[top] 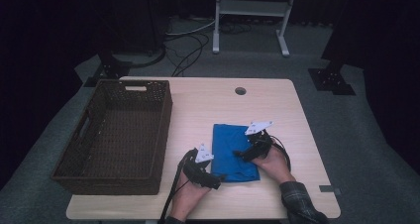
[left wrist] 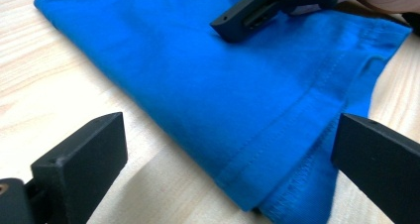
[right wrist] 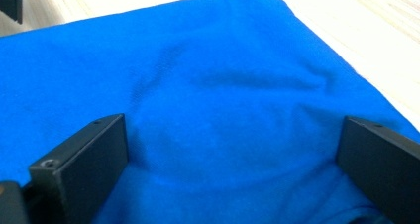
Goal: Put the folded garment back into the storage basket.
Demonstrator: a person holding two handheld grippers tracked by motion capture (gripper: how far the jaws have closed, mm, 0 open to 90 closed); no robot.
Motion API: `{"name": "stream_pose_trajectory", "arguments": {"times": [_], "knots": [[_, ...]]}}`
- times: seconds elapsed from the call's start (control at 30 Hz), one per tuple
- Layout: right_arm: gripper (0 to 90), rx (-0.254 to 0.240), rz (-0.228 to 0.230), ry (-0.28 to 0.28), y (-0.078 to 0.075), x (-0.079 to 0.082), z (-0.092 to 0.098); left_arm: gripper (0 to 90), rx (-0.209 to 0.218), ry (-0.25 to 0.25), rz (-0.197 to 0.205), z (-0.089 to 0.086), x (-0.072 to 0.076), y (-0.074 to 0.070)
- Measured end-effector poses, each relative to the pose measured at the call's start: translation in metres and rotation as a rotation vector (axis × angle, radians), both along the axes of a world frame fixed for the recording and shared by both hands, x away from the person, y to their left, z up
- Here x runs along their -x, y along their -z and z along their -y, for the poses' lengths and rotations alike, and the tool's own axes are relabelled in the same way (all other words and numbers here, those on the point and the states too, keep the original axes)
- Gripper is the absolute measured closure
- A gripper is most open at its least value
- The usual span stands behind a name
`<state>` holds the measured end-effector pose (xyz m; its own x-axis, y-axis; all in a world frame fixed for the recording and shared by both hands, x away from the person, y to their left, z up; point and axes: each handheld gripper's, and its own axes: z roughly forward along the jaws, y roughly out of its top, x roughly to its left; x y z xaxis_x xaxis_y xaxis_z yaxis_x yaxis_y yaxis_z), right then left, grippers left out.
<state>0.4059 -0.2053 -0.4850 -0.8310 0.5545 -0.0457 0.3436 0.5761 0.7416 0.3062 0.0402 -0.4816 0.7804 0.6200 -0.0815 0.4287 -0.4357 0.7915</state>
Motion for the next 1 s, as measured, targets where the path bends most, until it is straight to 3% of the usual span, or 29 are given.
{"name": "stream_pose_trajectory", "arguments": {"times": [0.23, 0.5, 0.73, 1.0], "knots": [[0.0, -0.001, -0.001, 0.001, 0.0, 0.0, 0.0, 9.3, 0.0, 0.022, 0.007, 0.001, 0.006, 0.0], [0.0, -0.002, 0.0, 0.002, 0.0, 0.0, 0.0, 15.7, -0.051, 0.021, 0.028, 0.006, 0.013, 0.001], [0.0, -0.002, 0.001, 0.002, 0.0, 0.0, 0.0, 22.1, -0.096, 0.03, 0.016, 0.009, 0.015, 0.002], [0.0, -0.003, 0.001, 0.003, 0.0, 0.001, 0.0, 24.9, -0.107, 0.036, 0.027, 0.009, 0.017, 0.002]]}}
